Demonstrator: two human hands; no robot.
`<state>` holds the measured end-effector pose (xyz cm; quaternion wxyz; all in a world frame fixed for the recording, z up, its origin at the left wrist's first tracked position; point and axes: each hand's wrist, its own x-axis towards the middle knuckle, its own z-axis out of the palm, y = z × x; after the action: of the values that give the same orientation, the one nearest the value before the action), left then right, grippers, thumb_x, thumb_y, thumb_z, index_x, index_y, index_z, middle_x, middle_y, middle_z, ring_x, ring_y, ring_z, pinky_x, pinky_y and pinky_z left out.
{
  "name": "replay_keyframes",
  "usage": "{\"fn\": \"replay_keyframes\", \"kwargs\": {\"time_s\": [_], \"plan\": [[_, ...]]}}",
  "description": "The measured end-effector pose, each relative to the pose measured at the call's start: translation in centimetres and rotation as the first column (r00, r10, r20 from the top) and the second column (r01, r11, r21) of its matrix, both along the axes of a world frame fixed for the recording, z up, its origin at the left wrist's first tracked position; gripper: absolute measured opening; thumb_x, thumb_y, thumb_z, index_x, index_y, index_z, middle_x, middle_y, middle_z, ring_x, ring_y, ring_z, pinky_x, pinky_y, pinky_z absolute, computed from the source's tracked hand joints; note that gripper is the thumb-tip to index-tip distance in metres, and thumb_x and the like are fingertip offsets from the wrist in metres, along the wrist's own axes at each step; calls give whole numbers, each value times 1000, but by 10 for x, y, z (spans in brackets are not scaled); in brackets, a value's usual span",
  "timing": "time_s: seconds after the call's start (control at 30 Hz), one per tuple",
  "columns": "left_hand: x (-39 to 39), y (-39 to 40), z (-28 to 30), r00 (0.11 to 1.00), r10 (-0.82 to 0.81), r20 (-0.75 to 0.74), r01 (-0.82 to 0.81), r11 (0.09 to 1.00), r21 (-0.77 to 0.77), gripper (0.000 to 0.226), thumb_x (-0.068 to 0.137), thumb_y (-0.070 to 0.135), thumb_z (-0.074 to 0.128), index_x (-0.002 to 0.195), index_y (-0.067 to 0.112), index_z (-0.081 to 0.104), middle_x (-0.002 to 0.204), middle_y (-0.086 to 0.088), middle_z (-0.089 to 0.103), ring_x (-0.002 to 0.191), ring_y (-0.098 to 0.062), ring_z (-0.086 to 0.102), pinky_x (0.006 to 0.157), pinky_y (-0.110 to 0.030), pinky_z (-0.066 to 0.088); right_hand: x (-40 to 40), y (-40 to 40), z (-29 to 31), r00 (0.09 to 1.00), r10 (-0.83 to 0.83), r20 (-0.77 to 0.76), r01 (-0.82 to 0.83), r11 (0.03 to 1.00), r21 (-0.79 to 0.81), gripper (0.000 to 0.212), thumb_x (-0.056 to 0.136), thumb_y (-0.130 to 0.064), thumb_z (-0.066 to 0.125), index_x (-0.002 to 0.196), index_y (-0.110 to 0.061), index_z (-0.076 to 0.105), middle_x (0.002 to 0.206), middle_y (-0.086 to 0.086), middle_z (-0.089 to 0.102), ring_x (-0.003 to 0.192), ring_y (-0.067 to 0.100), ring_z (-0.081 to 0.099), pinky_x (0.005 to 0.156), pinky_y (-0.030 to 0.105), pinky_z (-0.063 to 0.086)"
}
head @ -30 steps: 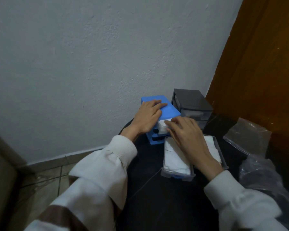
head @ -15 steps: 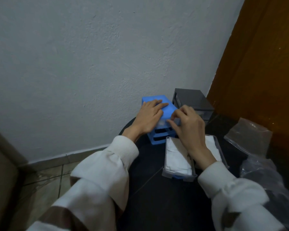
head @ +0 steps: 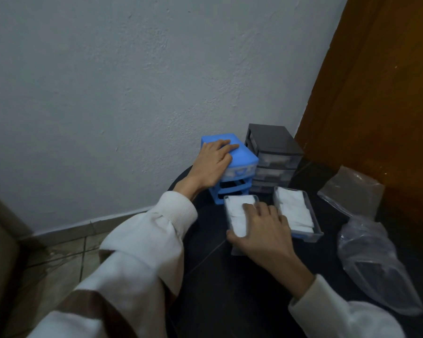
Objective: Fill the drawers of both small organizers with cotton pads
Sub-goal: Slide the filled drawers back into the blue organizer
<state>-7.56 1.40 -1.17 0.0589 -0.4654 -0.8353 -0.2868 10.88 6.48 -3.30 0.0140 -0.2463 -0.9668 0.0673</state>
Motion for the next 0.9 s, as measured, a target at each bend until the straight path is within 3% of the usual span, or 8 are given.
{"fn": "replay_keyframes", "kwargs": {"time_s": [0.1, 0.17, 0.27, 0.47, 0.63, 0.9], "plan": [[2, -1, 0, 1000, -10, 27, 10, 1000, 22, 62, 85, 33, 17, 139, 16, 43, 147, -8, 37, 134, -21, 31, 108, -26, 13, 5, -2, -1, 999, 32, -6, -33, 993, -117, 81, 80, -60, 53, 145, -30, 17, 154, 3, 10, 138, 25, 18, 111, 42, 19], [2, -1, 0, 1000, -7, 21, 6, 1000, 24, 56, 90, 32, 20, 139, 16, 43, 147, -8, 37, 133, -21, 31, 108, -26, 13, 7, -3, -3, 1000, 29, -1, -29, 988, -151, 81, 81, -58, 54, 147, -31, 14, 155, 3, 6, 138, 26, 20, 112, 43, 19], [1, -1, 0, 1000, -2, 10, 2, 1000, 20, 42, 99, 22, 29, 139, 15, 43, 148, -9, 36, 133, -21, 31, 108, -26, 13, 8, 0, 0, 998, 36, -57, -44, 988, -147, 77, 84, -56, 52, 147, -31, 16, 155, 2, 5, 137, 24, 22, 110, 41, 24], [0, 1, 1, 1000, -6, 6, 5, 1000, 8, 60, 86, 31, 19, 138, 15, 45, 146, -10, 38, 133, -22, 33, 107, -26, 14, 14, 12, 19, 984, 26, -176, -45, 993, -109, 69, 87, -54, 49, 146, -34, 20, 154, 0, 12, 136, 22, 21, 107, 38, 26], [-1, 0, 0, 1000, -2, -11, 2, 1000, 11, 40, 101, 17, 31, 139, 15, 43, 148, -9, 36, 134, -21, 31, 107, -24, 12, 5, 15, 24, 978, 52, -200, -73, 992, -99, 65, 87, -51, 50, 145, -32, 28, 153, 1, 15, 134, 23, 25, 104, 39, 29], [-1, 0, -1, 1000, -10, 0, 10, 1000, -9, 53, 92, 29, 22, 139, 15, 43, 148, -9, 36, 134, -22, 31, 108, -25, 12, -14, 18, 19, 978, 94, -184, -99, 995, -19, 58, 87, -51, 48, 140, -30, 36, 151, -1, 20, 126, 27, 33, 98, 38, 33]]}}
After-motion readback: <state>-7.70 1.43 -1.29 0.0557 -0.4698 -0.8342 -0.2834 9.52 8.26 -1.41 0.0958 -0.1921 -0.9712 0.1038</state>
